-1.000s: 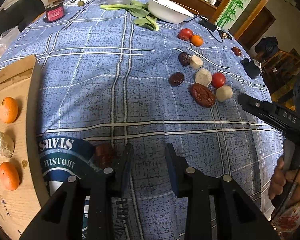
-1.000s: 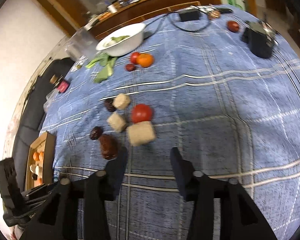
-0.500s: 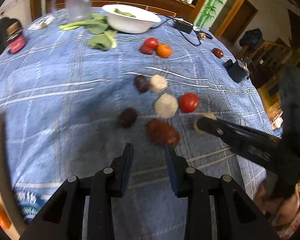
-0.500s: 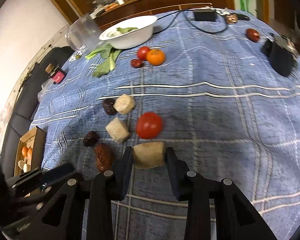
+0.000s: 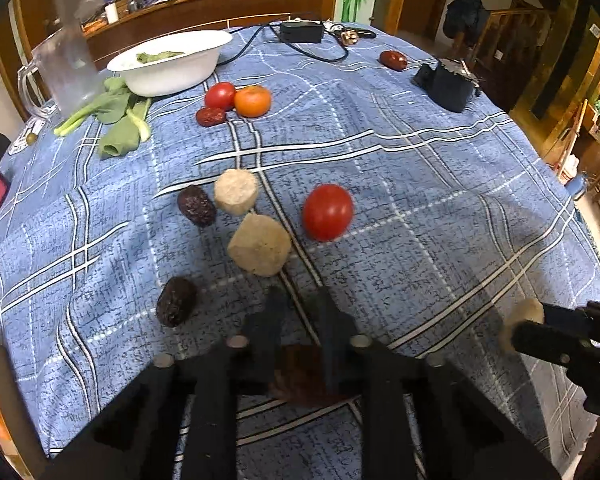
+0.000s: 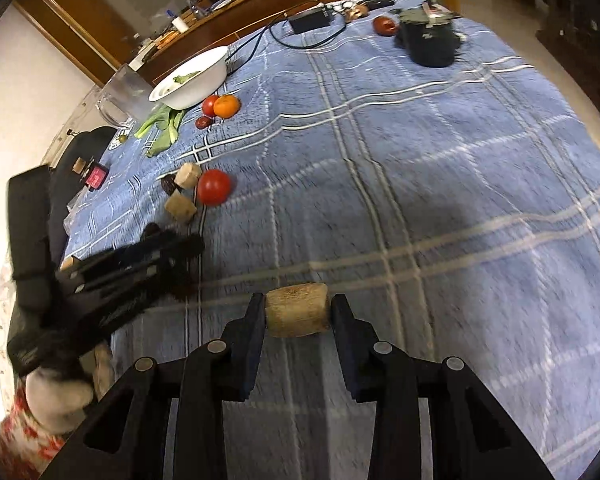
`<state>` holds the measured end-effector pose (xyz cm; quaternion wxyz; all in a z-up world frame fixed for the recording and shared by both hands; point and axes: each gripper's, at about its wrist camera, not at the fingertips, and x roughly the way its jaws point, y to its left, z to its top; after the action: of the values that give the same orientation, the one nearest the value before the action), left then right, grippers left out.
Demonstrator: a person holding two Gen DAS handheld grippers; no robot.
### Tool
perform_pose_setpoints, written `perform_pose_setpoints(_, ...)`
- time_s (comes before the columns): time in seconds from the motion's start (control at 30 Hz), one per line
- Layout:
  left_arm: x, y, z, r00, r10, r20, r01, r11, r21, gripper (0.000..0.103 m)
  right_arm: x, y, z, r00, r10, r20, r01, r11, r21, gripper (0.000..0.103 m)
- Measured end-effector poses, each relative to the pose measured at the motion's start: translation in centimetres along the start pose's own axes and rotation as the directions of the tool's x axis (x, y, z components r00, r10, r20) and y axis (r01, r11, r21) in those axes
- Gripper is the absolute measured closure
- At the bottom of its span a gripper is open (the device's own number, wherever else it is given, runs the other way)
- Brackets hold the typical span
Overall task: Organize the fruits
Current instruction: 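Grasp the dark red date on the table with the left gripper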
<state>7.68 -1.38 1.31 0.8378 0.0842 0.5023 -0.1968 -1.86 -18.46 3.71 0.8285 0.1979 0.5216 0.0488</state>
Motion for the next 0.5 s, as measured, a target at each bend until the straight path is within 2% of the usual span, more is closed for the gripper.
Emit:
perform_pose_setpoints(0.07,-0.2,0.2,0.0,1.0,-0.018,-0.004,0.018,1.0,-0.022,0.103,-1.0,-0.4,-0.6,1.0,-0.017,0.018,0.017,1.0,0.006,0.068)
perform_pose_setpoints(0.3,-2.9,0.1,-0.8,0.998,-0.059,0.026,0.06,0.998,-0.036,0.103,-3.4,-1.8,-2.6,0.997,-0.054,0.056,0.05,0.996,0.067,0.068)
perform_pose_setpoints(0.5,-4.9,0.3,-1.9,0.995,-0.092,0.05,0.094,0.994,-0.051,0.103,-3.9,-1.0,-3.9,0.997,-0.051,0.06,0.046,0.996,0.08,0.067)
